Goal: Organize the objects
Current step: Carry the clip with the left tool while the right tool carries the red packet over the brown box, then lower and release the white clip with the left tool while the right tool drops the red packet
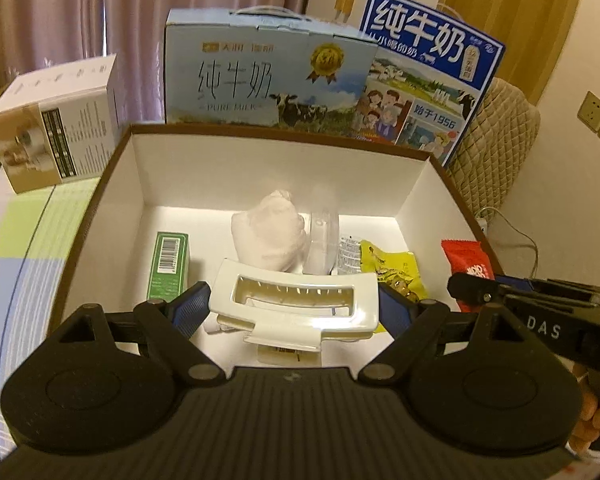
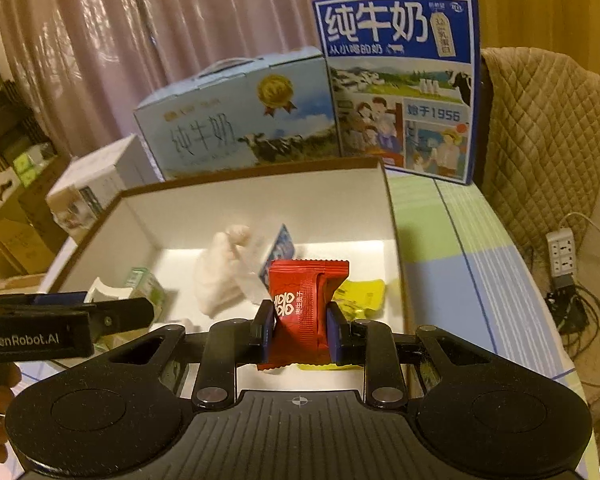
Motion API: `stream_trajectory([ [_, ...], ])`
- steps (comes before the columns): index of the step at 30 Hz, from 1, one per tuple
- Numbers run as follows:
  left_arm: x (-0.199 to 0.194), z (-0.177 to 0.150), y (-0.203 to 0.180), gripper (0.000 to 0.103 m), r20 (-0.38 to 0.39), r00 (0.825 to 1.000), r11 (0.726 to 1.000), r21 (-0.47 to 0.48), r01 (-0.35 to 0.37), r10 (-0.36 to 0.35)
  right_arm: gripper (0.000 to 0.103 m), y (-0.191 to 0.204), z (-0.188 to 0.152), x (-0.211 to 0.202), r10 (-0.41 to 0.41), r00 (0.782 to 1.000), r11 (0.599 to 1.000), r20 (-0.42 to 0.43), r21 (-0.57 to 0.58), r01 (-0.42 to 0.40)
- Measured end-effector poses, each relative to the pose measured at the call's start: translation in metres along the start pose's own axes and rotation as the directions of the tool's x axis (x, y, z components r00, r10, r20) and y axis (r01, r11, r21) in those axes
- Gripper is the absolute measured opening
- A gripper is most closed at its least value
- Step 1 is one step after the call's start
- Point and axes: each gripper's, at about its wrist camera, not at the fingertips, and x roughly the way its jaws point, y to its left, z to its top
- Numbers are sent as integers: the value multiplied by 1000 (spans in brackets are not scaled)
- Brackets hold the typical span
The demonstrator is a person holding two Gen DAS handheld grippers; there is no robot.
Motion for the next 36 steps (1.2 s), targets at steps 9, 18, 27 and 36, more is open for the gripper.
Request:
stream_trajectory([
  [9, 30, -8, -7, 85, -65, 998, 1000, -18, -1, 0, 24, 0, -7, 16, -16, 999, 999, -51, -30, 14],
  [18, 51, -14, -9, 85, -116, 993, 999, -20, -28, 25, 24, 1, -12, 22, -36, 997, 998, -61, -58, 33],
  [27, 57, -16, -9, 85, -133, 991, 999, -19, -37, 34, 24, 1, -12, 22, -38, 997, 998, -60, -59, 34],
  [36, 56, -15, -4, 90, -130, 991, 999, -50, -19, 13, 24, 1, -13, 22, -37, 997, 998, -60, -59, 34],
])
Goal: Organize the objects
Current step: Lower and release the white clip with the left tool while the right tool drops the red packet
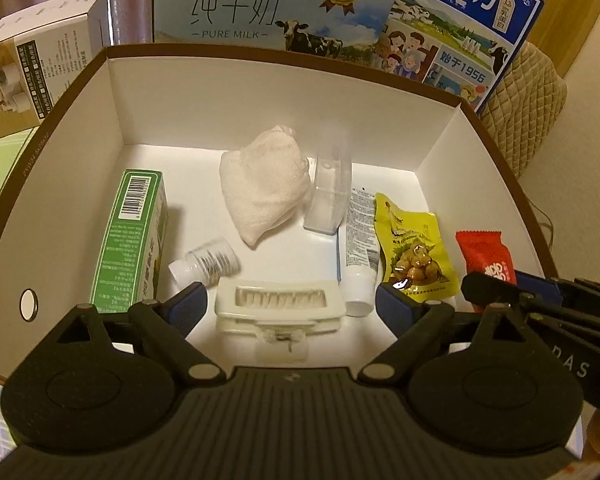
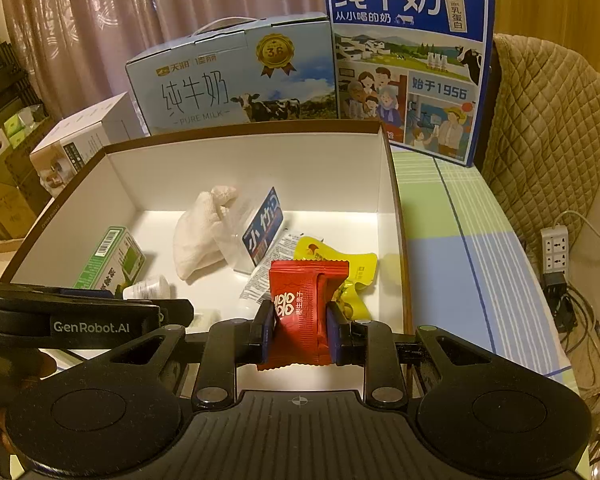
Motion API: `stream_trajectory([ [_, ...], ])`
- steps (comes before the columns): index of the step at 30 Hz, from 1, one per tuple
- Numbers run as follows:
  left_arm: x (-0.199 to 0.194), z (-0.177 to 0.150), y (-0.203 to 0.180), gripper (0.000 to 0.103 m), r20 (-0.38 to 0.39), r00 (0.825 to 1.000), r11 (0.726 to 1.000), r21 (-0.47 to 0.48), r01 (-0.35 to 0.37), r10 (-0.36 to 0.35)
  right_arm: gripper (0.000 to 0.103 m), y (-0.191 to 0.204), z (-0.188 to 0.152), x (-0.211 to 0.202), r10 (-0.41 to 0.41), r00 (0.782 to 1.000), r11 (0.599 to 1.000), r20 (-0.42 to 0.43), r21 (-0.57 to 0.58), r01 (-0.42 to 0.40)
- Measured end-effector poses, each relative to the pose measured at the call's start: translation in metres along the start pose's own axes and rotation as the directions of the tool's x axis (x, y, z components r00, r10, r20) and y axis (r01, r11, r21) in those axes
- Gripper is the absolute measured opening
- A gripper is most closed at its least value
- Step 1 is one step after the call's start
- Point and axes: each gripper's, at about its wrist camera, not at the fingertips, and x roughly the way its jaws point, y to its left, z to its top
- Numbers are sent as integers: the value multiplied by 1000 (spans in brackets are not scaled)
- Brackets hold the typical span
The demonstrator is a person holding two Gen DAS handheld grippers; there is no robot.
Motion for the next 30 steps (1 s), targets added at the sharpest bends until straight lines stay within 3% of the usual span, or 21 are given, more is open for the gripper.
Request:
stream_trajectory([
  [20, 0, 1, 2, 90, -1, 1000, 1000, -2, 1, -1, 24, 1, 2, 0, -1, 1000, 1000, 8, 0, 1],
  [30, 0, 0, 1, 90, 3, 1000, 1000, 8, 2, -2, 34, 2, 3, 0, 17, 1000, 1000, 10, -15, -17],
])
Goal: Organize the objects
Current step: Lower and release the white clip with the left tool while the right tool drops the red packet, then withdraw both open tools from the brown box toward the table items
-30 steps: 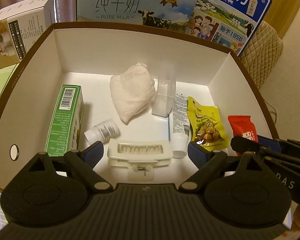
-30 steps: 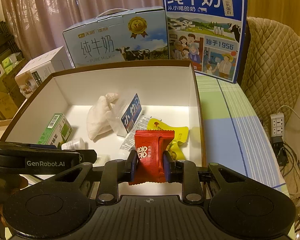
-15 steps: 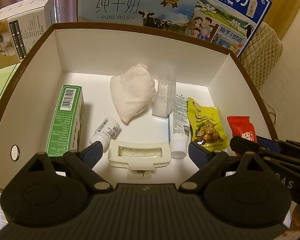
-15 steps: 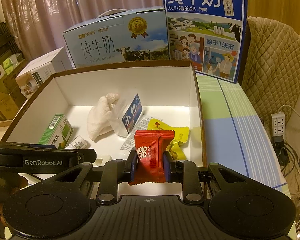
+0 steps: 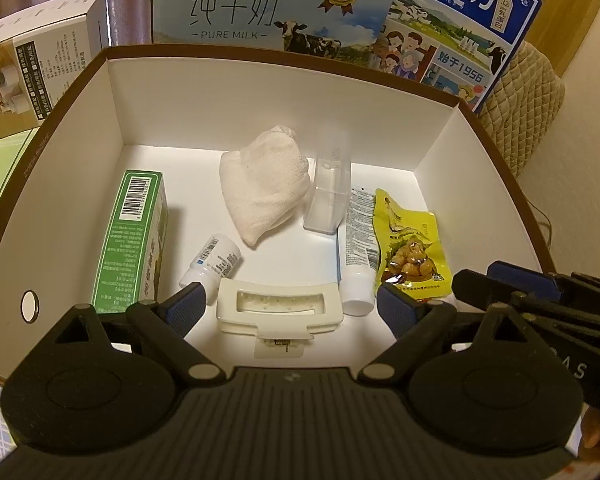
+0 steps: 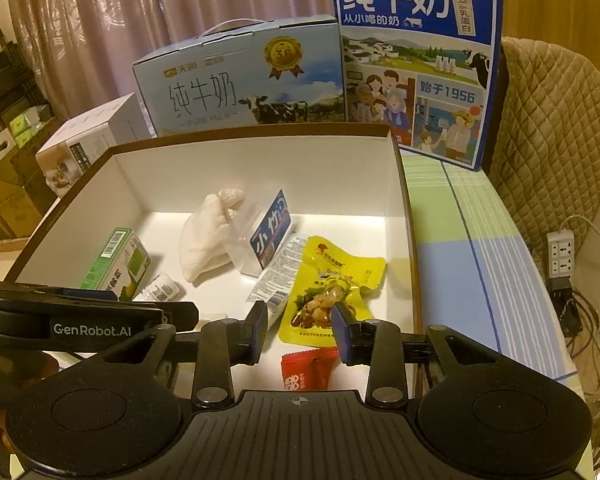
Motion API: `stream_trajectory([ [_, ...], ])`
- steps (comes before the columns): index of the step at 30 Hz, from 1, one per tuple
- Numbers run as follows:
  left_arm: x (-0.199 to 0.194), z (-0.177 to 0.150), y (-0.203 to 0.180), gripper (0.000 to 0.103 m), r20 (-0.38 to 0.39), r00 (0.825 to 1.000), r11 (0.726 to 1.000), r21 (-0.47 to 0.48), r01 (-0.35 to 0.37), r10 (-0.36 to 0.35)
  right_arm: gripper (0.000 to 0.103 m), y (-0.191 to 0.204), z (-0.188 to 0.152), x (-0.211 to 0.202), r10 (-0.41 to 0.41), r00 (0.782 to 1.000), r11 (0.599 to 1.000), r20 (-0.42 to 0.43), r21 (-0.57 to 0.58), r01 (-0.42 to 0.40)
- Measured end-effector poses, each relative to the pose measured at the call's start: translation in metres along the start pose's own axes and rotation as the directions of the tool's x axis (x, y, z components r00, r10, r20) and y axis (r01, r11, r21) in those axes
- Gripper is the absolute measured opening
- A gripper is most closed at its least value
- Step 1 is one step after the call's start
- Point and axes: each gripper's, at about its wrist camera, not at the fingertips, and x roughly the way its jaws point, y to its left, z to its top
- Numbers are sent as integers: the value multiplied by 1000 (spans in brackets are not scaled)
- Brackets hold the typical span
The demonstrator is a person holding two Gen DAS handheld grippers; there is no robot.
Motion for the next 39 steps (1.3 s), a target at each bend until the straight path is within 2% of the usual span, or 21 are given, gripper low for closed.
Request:
stream_trajectory([
  [13, -6, 3, 2, 90, 16, 1000, 1000, -6, -2, 2, 40, 0, 0, -2, 10, 1000, 1000, 6, 3, -10],
  [18, -16, 4, 3, 90, 29, 999, 1000, -5, -12, 13, 41, 2, 2, -10, 24, 999, 1000, 35, 3, -24],
  [28, -72, 5, -4, 91, 108, 993, 999, 1, -49, 48, 48, 1, 5, -56, 58, 992, 998, 112, 25, -61],
  [34, -109, -16, -2, 93, 127, 989, 997, 5, -79, 78, 58, 7, -2, -96, 101, 979, 994, 177, 25, -107],
  [39, -132, -41, -3, 93, 123, 989, 996, 0, -84, 83, 61, 21, -20, -118, 119, 978, 993, 174, -40, -114],
])
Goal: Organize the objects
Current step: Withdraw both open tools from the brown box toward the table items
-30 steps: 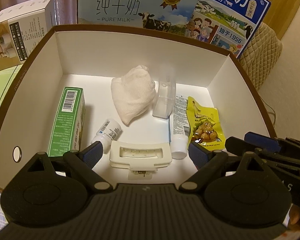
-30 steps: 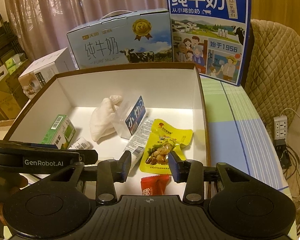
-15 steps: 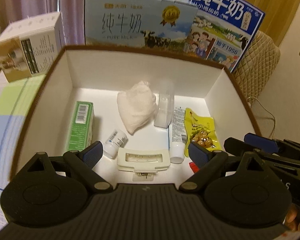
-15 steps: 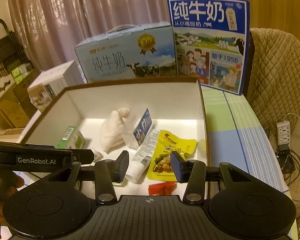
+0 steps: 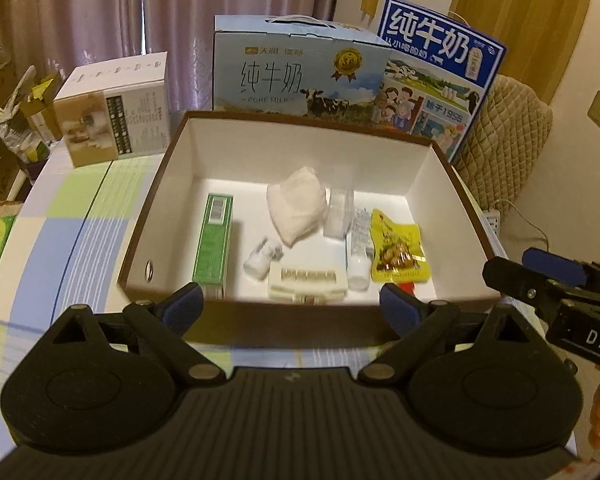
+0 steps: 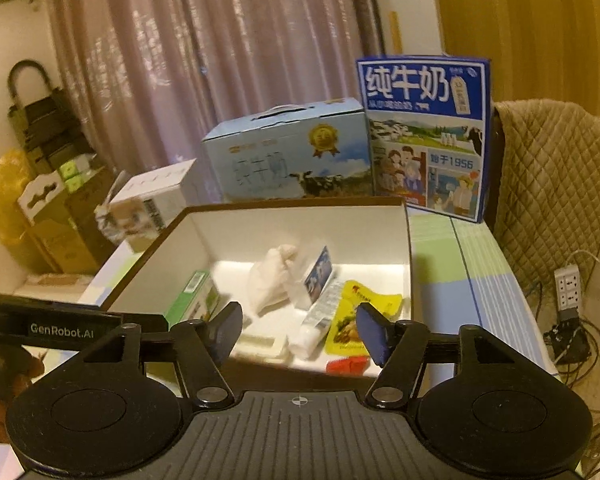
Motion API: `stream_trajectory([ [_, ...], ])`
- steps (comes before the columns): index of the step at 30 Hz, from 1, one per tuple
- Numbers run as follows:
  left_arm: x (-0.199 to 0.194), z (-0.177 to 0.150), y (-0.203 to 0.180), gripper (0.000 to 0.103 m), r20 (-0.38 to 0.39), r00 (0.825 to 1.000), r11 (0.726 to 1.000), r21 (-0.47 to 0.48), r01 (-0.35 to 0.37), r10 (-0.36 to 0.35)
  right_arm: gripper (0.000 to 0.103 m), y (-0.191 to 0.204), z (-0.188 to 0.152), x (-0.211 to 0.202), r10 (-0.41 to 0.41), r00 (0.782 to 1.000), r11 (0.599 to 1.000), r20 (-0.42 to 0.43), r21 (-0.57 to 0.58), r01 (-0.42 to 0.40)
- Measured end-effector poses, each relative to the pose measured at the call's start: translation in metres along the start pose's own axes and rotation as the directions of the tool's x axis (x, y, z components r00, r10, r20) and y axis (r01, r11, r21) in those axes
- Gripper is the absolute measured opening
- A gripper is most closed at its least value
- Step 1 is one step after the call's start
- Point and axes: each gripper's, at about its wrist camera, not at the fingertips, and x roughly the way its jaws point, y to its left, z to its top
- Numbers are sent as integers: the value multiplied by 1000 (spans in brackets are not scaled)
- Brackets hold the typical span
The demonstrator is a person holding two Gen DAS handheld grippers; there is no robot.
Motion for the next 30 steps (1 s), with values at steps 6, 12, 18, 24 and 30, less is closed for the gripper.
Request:
stream_trajectory([
  [6, -21, -24, -6, 93, -3, 1000, 1000, 15, 5, -5, 62, 4, -16, -14, 20, 999, 1000, -25, 2, -20],
  [12, -23, -43, -10, 93, -30, 999, 1000, 11, 17, -17, 62, -2, -29, -18, 28, 998, 999, -60, 32, -26],
  [18, -4, -58, -8, 93, -89, 996, 1000, -3, 13, -13, 62, -13, -48, -7, 34, 990, 998, -137, 62, -26],
  [24, 18, -69, -2, 93, -154, 988, 1000, -7, -22, 20, 62, -12, -61, 8, 34, 981, 999, -192, 23, -30],
  [30, 42, -76, -3, 93, -211, 977, 999, -41, -24, 15, 62, -20, -68, 20, 14, 972, 999, -233, 34, -6],
])
